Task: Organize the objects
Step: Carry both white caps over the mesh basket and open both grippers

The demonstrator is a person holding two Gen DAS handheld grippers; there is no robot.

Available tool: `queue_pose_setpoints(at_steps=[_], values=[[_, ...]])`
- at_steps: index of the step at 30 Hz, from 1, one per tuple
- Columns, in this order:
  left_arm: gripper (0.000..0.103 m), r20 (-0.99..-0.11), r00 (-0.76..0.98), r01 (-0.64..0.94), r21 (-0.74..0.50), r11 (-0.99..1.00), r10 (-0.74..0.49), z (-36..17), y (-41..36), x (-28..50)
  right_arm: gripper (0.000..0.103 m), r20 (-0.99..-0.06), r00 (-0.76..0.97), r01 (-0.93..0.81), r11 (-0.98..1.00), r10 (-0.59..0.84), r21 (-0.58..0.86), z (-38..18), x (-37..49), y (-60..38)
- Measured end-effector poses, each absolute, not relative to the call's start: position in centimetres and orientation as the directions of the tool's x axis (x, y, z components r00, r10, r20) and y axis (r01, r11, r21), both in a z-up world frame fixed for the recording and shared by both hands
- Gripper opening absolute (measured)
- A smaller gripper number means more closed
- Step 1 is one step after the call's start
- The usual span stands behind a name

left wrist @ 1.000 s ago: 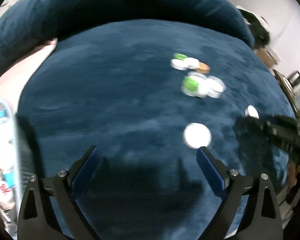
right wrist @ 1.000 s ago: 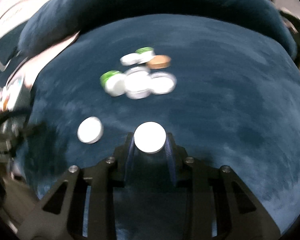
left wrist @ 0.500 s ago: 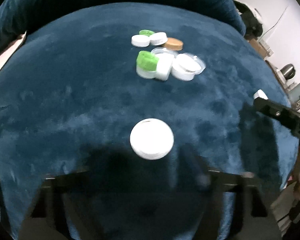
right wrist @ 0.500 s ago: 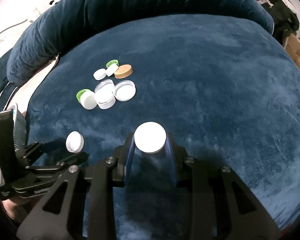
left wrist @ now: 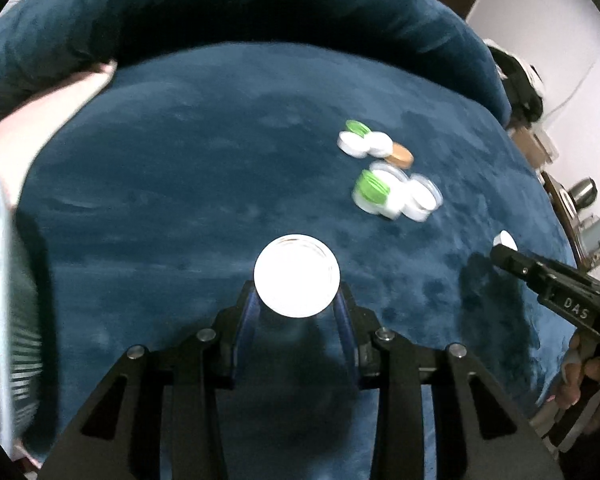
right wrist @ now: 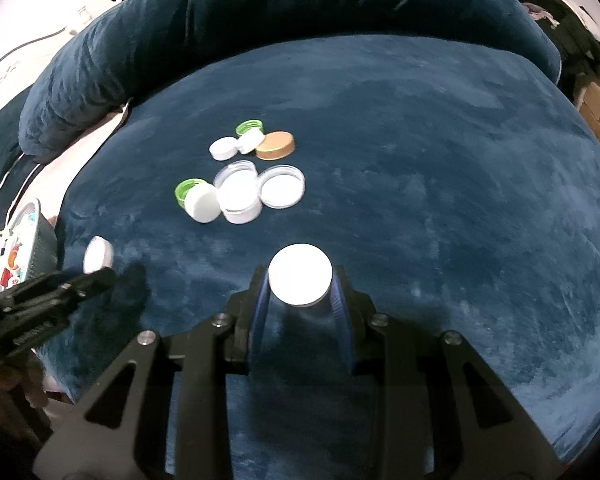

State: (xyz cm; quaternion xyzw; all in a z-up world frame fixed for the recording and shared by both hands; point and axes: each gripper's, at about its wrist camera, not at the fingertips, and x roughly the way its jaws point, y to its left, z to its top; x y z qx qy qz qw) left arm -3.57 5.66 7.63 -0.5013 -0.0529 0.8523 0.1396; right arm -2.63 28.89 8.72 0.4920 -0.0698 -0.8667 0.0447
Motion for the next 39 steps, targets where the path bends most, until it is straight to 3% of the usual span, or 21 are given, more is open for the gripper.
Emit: queue_pose_setpoints(at_steps=[13, 24, 36, 39], values=[[0.039, -0.762, -0.627, 0.025, -0.223, -0.974, 0.158, 14.5, -8.6, -1.7, 0.031, -0.822, -0.529, 0.158, -0.976, -0.212, 0.15, 11.1, -3.6, 20.9], [0.039, -0.766, -0.642, 0.279, -0.277, -0.92, 0.037, 16.0, -23.0, 1.1, 0.031, -0.795, -0.519, 0.308, -0.936, -0.316, 0.171, 13.4, -4.8, 11.0], [0.039, -0.788, -0.615, 0.359, -0.295, -0.886, 0.013, 14.0, -26.2, 1.6, 0.032, -0.743, -0.413, 0.542, -0.798, -0.527, 0.265, 17.0, -6.0, -7.0], [0.04, -0.786, -0.619, 0.365, -0.296, -0.883, 0.007, 14.0, -26.5, 1.7, 0.034, -0.717, -0.345, 0.571, -0.741, -0.606, 0.352, 17.1, -6.4, -8.5]])
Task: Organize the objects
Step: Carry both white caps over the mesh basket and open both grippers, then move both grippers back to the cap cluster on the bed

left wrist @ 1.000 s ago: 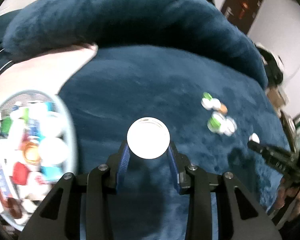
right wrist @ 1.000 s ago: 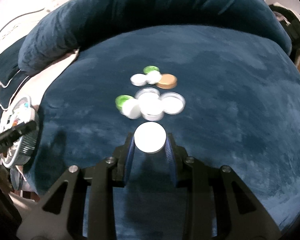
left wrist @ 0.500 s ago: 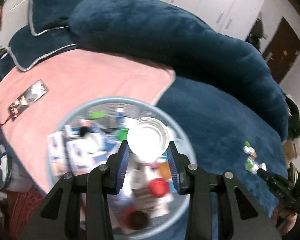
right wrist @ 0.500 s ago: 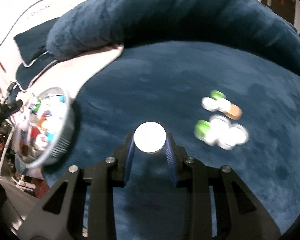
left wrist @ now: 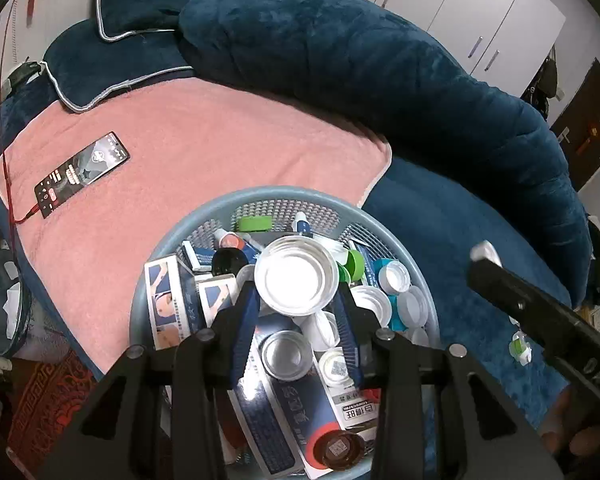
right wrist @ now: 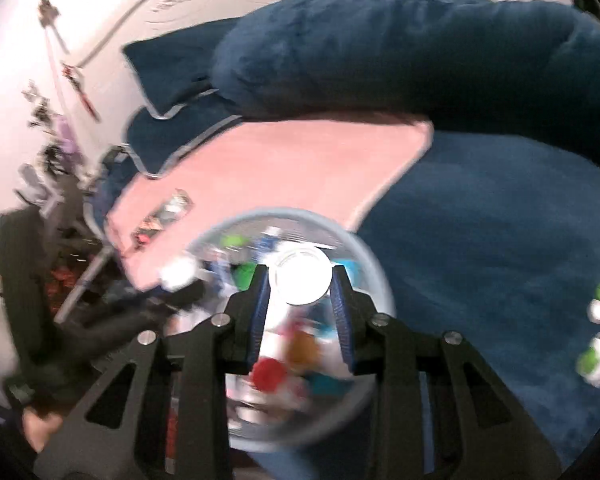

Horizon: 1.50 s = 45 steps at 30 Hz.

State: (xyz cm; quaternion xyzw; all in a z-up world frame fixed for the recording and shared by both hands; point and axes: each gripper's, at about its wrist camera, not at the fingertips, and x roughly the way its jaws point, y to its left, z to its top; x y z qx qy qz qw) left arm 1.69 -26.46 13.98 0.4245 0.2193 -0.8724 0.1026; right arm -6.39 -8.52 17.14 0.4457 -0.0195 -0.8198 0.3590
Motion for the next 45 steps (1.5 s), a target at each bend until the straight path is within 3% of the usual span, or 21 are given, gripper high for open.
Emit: queue_pose_setpoints(at_steps=[1, 2, 3, 4, 7, 9, 19, 45], values=[[0.054, -0.785, -0.619, 0.369, -0.285, -0.885, -0.005, 14.0, -26.4, 1.8, 0.046, -0.715, -0.34, 0.563, -0.741, -0.611, 0.366, 17.1, -6.5, -8.4], [0.077, -0.785, -0.619, 0.371, -0.276, -0.887, -0.015, 14.1, -26.5, 1.7, 0.055, -0.712, -0.352, 0.551, -0.75, -0.607, 0.367, 17.1, -6.5, -8.2], [0.086, -0.783, -0.621, 0.38, -0.257, -0.889, -0.038, 14.2, -26.5, 1.9, 0.074, -0.707, -0.371, 0.536, -0.76, -0.603, 0.367, 17.1, -6.4, -7.6], [0.088, -0.779, -0.625, 0.38, -0.254, -0.889, -0.045, 14.4, -26.6, 1.9, 0.084, -0.7, -0.384, 0.524, -0.766, -0.602, 0.371, 17.1, -6.4, -7.1], [0.089, -0.78, -0.622, 0.386, -0.227, -0.894, -0.071, 14.6, -26.5, 2.0, 0.087, -0.711, -0.405, 0.482, -0.795, -0.575, 0.368, 16.8, -6.6, -5.2], [0.097, -0.789, -0.609, 0.392, -0.214, -0.895, -0.078, 14.4, -26.3, 2.0, 0.09, -0.728, -0.418, 0.45, -0.821, -0.543, 0.353, 16.4, -6.8, -3.8], [0.097, -0.787, -0.613, 0.36, -0.208, -0.91, -0.062, 14.9, -24.5, 1.7, 0.093, -0.783, -0.467, 0.355, -0.898, -0.411, 0.26, 15.7, -6.9, 1.8], [0.097, -0.802, -0.597, 0.174, -0.122, -0.977, -0.006, 16.5, -14.2, -1.5, 0.093, -0.823, -0.529, 0.194, -0.973, -0.208, 0.122, 15.3, -7.5, 19.8]])
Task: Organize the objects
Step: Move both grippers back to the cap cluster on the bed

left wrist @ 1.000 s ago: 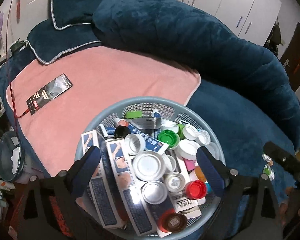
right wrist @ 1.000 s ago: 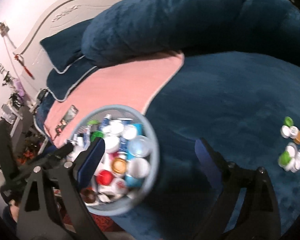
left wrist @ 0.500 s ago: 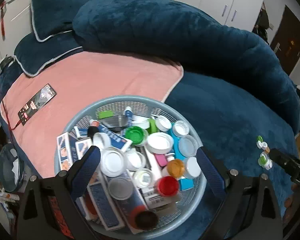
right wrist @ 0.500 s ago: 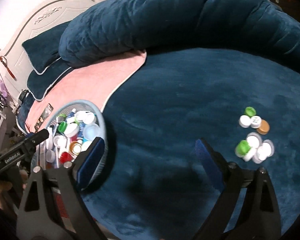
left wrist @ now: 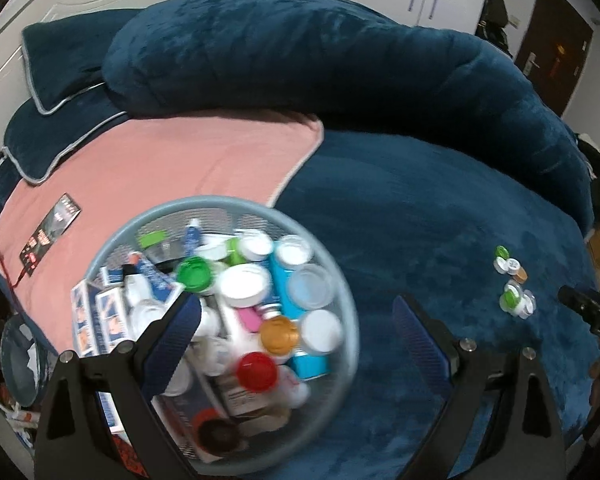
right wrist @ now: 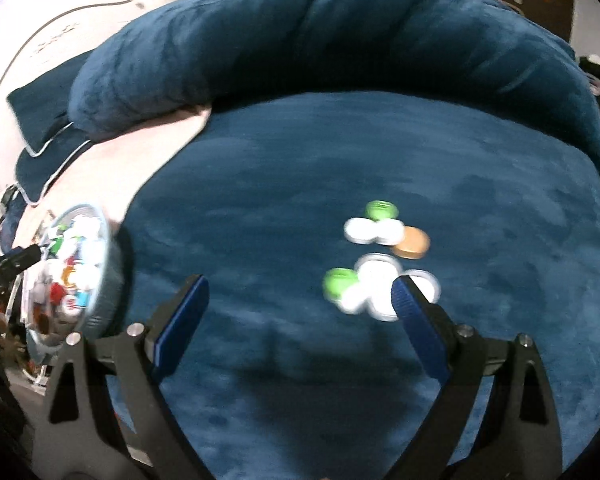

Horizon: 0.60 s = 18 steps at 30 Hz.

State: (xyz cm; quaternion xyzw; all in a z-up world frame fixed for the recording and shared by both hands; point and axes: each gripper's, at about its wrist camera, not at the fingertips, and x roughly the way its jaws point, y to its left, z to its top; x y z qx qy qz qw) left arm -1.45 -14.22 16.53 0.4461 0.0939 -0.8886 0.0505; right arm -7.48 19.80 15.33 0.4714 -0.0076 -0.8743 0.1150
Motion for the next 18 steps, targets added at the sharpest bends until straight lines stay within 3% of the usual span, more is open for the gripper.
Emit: queue_pose_setpoints(at_steps=[12, 18], values=[[0.097, -0.795, -0.603, 0.019, -0.103, -0.994, 0.071, 17.3, -5.1, -5.6, 0.093, -0.839, -0.518, 0.066, -0.986, -0.165, 0.153, 12.4, -10.0, 27.7], [0.097, -0.812, -0.572, -0.064, -0.101, -0.993, 0.119, 15.1, 0.4, -9.3, 0.093, -0.878, -0.466, 0.008, -0.992, -0.114, 0.124, 8.7, -12.5, 28.4]])
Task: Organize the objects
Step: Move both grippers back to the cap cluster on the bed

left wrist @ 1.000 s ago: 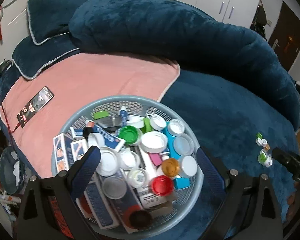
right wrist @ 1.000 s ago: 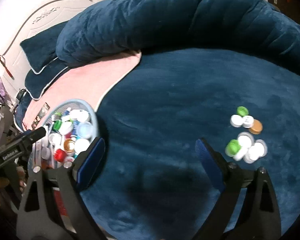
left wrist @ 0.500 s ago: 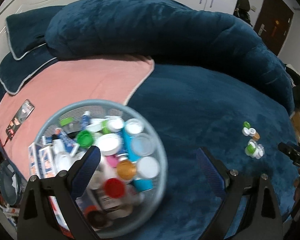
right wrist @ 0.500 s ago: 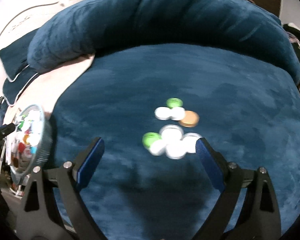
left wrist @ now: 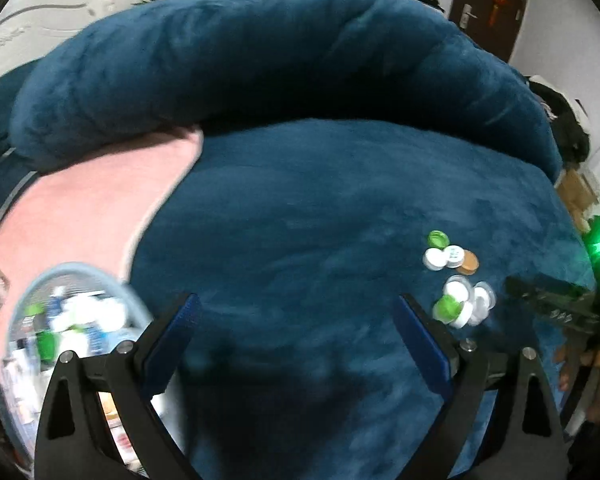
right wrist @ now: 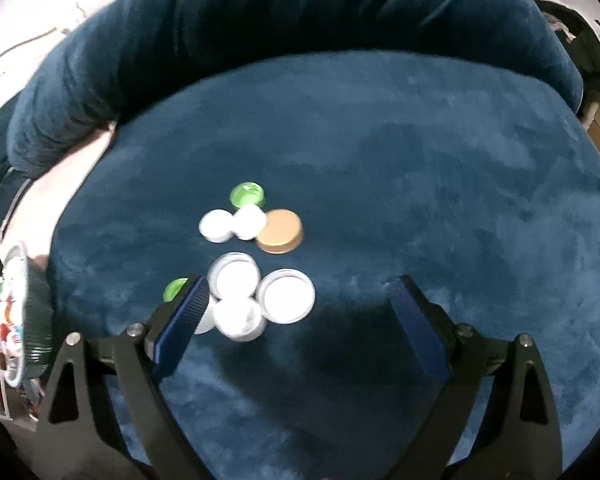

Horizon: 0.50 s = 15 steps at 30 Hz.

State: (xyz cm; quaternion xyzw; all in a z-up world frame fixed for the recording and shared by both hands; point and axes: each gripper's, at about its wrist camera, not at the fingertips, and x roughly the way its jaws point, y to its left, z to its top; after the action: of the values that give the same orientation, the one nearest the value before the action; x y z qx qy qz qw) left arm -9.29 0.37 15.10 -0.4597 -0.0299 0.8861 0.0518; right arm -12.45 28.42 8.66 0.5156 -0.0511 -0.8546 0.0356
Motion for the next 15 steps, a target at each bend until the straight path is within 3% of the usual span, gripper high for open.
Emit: queue_pose_setpoints(at_steps=[5, 11, 15], values=[[0.097, -0.86, -0.484, -0.09, -0.134, -0.987, 0.161, 11.8, 2.6, -11.0, 0.093, -0.918, -0.392, 0.045, -0.998, -0.067, 0.054, 5.7, -13.4, 27.6], [0.097, -0.863, -0.487, -0.091, -0.105, -0.99, 0.136, 10.9, 3.1, -11.4, 0.093, -0.901, -0.338, 0.381, -0.915, -0.272, 0.133, 6.3, -10.3, 23.4], [0.097, -0.873, -0.467, -0.088, -0.109, -0.99, 0.138, 10.2, 3.3, -11.4, 0.093, -0.897, -0.354, 0.337, -0.931, -0.264, 0.14, 6.7, -10.1, 24.9]])
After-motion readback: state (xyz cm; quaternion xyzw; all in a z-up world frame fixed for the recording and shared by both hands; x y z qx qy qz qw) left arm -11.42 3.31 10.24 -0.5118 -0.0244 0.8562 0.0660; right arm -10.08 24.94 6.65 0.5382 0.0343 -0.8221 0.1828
